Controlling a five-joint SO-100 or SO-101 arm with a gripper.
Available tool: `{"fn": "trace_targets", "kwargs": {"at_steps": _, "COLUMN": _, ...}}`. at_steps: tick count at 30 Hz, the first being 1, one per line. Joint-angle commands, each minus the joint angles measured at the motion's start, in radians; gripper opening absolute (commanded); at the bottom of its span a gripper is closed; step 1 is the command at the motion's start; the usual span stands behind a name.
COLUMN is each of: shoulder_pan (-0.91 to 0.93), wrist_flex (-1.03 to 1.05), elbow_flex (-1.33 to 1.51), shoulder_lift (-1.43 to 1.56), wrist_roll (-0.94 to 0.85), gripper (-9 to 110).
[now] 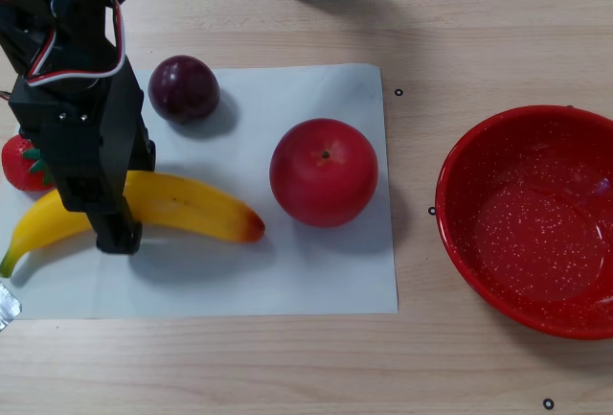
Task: Grasp the banana and put it in the red bowl.
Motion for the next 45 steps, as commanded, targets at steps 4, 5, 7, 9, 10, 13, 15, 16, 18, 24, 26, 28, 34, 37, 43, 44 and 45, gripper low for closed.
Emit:
{"fn": "trace_targets", "kwargs": {"at_steps": 4, "shoulder_pan": 0.008, "wrist_flex": 0.038, "elbow_flex": -0.140, "shoulder_lift": 0.054, "wrist_roll": -0.026, "gripper": 1}}
{"fn": "trace_targets", "kwargs": {"at_steps": 5, "shoulder_pan": 0.005, "wrist_flex": 0.049, "elbow_flex": -0.146, "shoulder_lift": 0.052, "wrist_roll": -0.029, "gripper": 0}}
{"fn": "trace_targets", "kwargs": {"at_steps": 7, "shoulder_pan": 0.002, "wrist_flex": 0.075, "elbow_flex": -0.160, "shoulder_lift": 0.052, "wrist_roll": -0.035, "gripper": 0}}
{"fn": "trace_targets", "kwargs": {"at_steps": 9, "shoulder_pan": 0.000, "wrist_flex": 0.107, "elbow_flex": -0.187, "shoulder_lift": 0.054, "wrist_roll": -0.057, "gripper": 0}}
{"fn": "trace_targets", "kwargs": {"at_steps": 10, "shoulder_pan": 0.000, "wrist_flex": 0.126, "elbow_flex": -0.199, "shoulder_lift": 0.060, "wrist_roll": -0.066, "gripper": 0}}
{"fn": "trace_targets", "kwargs": {"at_steps": 13, "shoulder_pan": 0.006, "wrist_flex": 0.186, "elbow_flex": -0.247, "shoulder_lift": 0.078, "wrist_roll": -0.092, "gripper": 0}}
{"fn": "trace_targets", "kwargs": {"at_steps": 15, "shoulder_pan": 0.014, "wrist_flex": 0.215, "elbow_flex": -0.262, "shoulder_lift": 0.104, "wrist_roll": -0.103, "gripper": 0}}
{"fn": "trace_targets", "kwargs": {"at_steps": 16, "shoulder_pan": 0.017, "wrist_flex": 0.225, "elbow_flex": -0.264, "shoulder_lift": 0.121, "wrist_roll": -0.109, "gripper": 0}}
{"fn": "trace_targets", "kwargs": {"at_steps": 18, "shoulder_pan": 0.029, "wrist_flex": 0.233, "elbow_flex": -0.249, "shoulder_lift": 0.164, "wrist_roll": -0.121, "gripper": 0}}
{"fn": "trace_targets", "kwargs": {"at_steps": 24, "shoulder_pan": 0.069, "wrist_flex": 0.241, "elbow_flex": -0.204, "shoulder_lift": 0.298, "wrist_roll": -0.156, "gripper": 0}}
{"fn": "trace_targets", "kwargs": {"at_steps": 26, "shoulder_pan": 0.083, "wrist_flex": 0.233, "elbow_flex": -0.179, "shoulder_lift": 0.344, "wrist_roll": -0.166, "gripper": 0}}
{"fn": "trace_targets", "kwargs": {"at_steps": 28, "shoulder_pan": 0.097, "wrist_flex": 0.213, "elbow_flex": -0.144, "shoulder_lift": 0.399, "wrist_roll": -0.175, "gripper": 0}}
{"fn": "trace_targets", "kwargs": {"at_steps": 34, "shoulder_pan": 0.129, "wrist_flex": 0.130, "elbow_flex": -0.017, "shoulder_lift": 0.574, "wrist_roll": -0.190, "gripper": 0}}
{"fn": "trace_targets", "kwargs": {"at_steps": 37, "shoulder_pan": 0.138, "wrist_flex": 0.080, "elbow_flex": 0.074, "shoulder_lift": 0.661, "wrist_roll": -0.189, "gripper": 0}}
{"fn": "trace_targets", "kwargs": {"at_steps": 43, "shoulder_pan": 0.158, "wrist_flex": -0.023, "elbow_flex": 0.282, "shoulder_lift": 0.847, "wrist_roll": -0.187, "gripper": 0}}
{"fn": "trace_targets", "kwargs": {"at_steps": 44, "shoulder_pan": 0.166, "wrist_flex": -0.040, "elbow_flex": 0.318, "shoulder_lift": 0.881, "wrist_roll": -0.186, "gripper": 0}}
{"fn": "trace_targets", "kwargs": {"at_steps": 45, "shoulder_pan": 0.173, "wrist_flex": -0.055, "elbow_flex": 0.348, "shoulder_lift": 0.910, "wrist_roll": -0.187, "gripper": 0}}
